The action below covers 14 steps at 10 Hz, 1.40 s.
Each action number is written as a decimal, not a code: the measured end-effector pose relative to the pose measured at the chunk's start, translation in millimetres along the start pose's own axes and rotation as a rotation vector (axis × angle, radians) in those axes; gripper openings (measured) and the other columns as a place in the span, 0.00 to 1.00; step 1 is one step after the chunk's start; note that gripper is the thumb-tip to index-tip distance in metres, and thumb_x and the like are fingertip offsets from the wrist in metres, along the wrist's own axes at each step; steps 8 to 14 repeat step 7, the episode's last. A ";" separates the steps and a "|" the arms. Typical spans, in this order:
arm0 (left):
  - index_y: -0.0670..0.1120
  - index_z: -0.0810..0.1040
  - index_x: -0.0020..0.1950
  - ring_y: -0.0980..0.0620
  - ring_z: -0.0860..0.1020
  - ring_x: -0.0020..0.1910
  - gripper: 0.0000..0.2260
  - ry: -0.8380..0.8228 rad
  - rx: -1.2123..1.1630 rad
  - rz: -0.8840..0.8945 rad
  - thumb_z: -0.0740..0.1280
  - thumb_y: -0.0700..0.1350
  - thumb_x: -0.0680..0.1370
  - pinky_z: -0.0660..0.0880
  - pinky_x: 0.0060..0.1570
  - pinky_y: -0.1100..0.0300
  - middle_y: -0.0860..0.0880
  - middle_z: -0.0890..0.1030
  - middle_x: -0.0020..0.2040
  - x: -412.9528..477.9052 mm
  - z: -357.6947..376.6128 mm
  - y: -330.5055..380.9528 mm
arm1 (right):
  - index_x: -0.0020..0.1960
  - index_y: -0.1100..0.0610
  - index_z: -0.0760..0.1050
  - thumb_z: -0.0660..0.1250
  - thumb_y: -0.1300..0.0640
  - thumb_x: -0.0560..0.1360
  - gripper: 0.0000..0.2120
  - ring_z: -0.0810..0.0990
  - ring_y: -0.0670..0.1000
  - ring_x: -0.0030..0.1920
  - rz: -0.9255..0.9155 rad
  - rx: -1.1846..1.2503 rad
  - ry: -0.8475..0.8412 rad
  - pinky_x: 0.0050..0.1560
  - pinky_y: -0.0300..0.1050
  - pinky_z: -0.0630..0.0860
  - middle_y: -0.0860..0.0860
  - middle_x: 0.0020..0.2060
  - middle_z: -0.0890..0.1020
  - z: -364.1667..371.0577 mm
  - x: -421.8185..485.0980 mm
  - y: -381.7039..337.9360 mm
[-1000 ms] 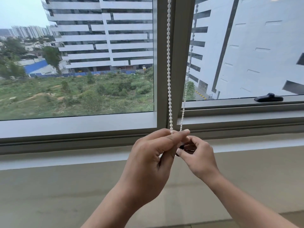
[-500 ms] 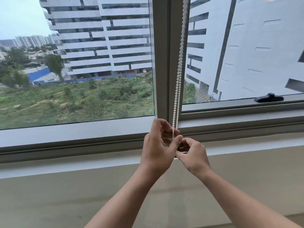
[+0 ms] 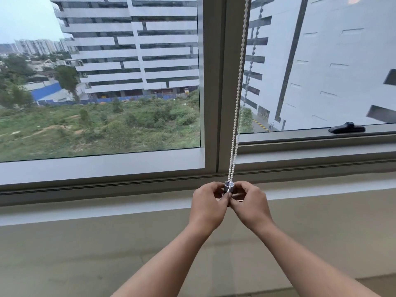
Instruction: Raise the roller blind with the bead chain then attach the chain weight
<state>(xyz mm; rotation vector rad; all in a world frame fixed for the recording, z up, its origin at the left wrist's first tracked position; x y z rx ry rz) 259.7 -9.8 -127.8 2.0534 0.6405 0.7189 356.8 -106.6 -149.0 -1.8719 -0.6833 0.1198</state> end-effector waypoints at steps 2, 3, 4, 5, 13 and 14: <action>0.52 0.84 0.45 0.62 0.82 0.39 0.04 0.014 -0.030 0.015 0.72 0.43 0.74 0.80 0.44 0.64 0.60 0.82 0.35 -1.2 2.7 -5.9 | 0.45 0.50 0.81 0.76 0.59 0.65 0.10 0.84 0.38 0.36 0.013 -0.037 0.018 0.43 0.46 0.84 0.44 0.35 0.86 -2.2 -4.6 -2.2; 0.52 0.84 0.45 0.61 0.82 0.39 0.04 0.005 -0.037 0.024 0.72 0.43 0.74 0.80 0.44 0.63 0.59 0.82 0.36 -1.0 3.6 -6.9 | 0.45 0.49 0.81 0.76 0.58 0.65 0.10 0.84 0.38 0.36 0.017 -0.045 0.030 0.43 0.47 0.84 0.43 0.35 0.86 -2.4 -6.7 -3.0; 0.50 0.83 0.49 0.59 0.82 0.41 0.05 -0.013 -0.004 0.012 0.72 0.45 0.74 0.79 0.46 0.61 0.56 0.83 0.39 -1.2 1.9 -8.7 | 0.45 0.49 0.81 0.76 0.56 0.64 0.10 0.84 0.39 0.36 0.025 -0.055 0.045 0.43 0.49 0.84 0.43 0.36 0.86 -3.2 -10.2 -5.3; 0.48 0.81 0.58 0.55 0.82 0.47 0.13 -0.034 0.040 0.009 0.72 0.47 0.74 0.79 0.52 0.57 0.52 0.84 0.48 -2.9 0.1 -13.8 | 0.47 0.48 0.80 0.76 0.55 0.64 0.12 0.84 0.41 0.38 0.025 -0.053 0.079 0.43 0.48 0.83 0.42 0.37 0.85 -5.7 -14.7 -5.5; 0.49 0.77 0.64 0.55 0.79 0.53 0.21 -0.056 0.128 0.026 0.74 0.53 0.74 0.76 0.54 0.59 0.54 0.79 0.59 -16.5 -11.1 -29.9 | 0.54 0.50 0.79 0.80 0.55 0.65 0.19 0.83 0.45 0.48 0.054 -0.060 0.133 0.50 0.46 0.82 0.44 0.45 0.84 -3.3 -32.8 1.3; 0.49 0.77 0.64 0.55 0.79 0.53 0.21 -0.056 0.128 0.026 0.74 0.53 0.74 0.76 0.54 0.59 0.54 0.79 0.59 -16.5 -11.1 -29.9 | 0.54 0.50 0.79 0.80 0.55 0.65 0.19 0.83 0.45 0.48 0.054 -0.060 0.133 0.50 0.46 0.82 0.44 0.45 0.84 -3.3 -32.8 1.3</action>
Point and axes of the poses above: each hand's wrist, its own x-axis towards the middle knuckle, its own z-axis out of the palm, y = z × x, the point moved 4 cm from there along x, towards the middle knuckle
